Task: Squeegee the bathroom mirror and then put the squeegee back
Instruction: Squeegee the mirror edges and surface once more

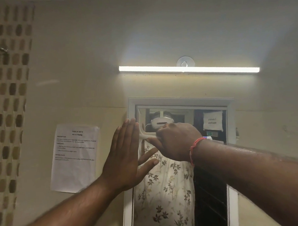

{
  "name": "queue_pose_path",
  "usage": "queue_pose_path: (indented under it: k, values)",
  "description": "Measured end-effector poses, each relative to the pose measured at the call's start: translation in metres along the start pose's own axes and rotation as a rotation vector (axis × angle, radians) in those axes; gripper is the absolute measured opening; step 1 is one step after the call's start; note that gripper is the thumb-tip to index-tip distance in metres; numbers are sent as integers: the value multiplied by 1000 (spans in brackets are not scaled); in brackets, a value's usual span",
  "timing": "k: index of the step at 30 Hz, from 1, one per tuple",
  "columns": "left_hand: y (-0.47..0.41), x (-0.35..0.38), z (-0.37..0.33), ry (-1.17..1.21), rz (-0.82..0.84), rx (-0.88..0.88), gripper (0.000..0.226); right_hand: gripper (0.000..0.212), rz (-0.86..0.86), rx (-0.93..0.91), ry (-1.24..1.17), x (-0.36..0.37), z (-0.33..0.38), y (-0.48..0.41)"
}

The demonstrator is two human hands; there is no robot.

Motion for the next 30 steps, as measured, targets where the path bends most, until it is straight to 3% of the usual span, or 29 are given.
queue_pose_path:
  k: [16,20,24,30]
  values:
    - [-4,8,-15,7,24,-22,112,62,0,-1,-24,-2,-5,5]
    - [-8,8,-20,-29,75,-34,114,70,-10,-1,47,-4,-27,16]
    - [-15,9,-39,-86,97,-10,109,66,17,42,2,5,-55,39]
    - [-24,16,-67,-15,28,38,112,90,16,101,55,11,-94,69]
Point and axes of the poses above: each hand's wrist, its own y-axis away from the middle knuckle, its own x-axis out of the palm, z = x × y, the point moved 2 cm from there along -y, towards the middle knuckle, and after that the axes turned 13 degrees about z, right-handed, at the moved point
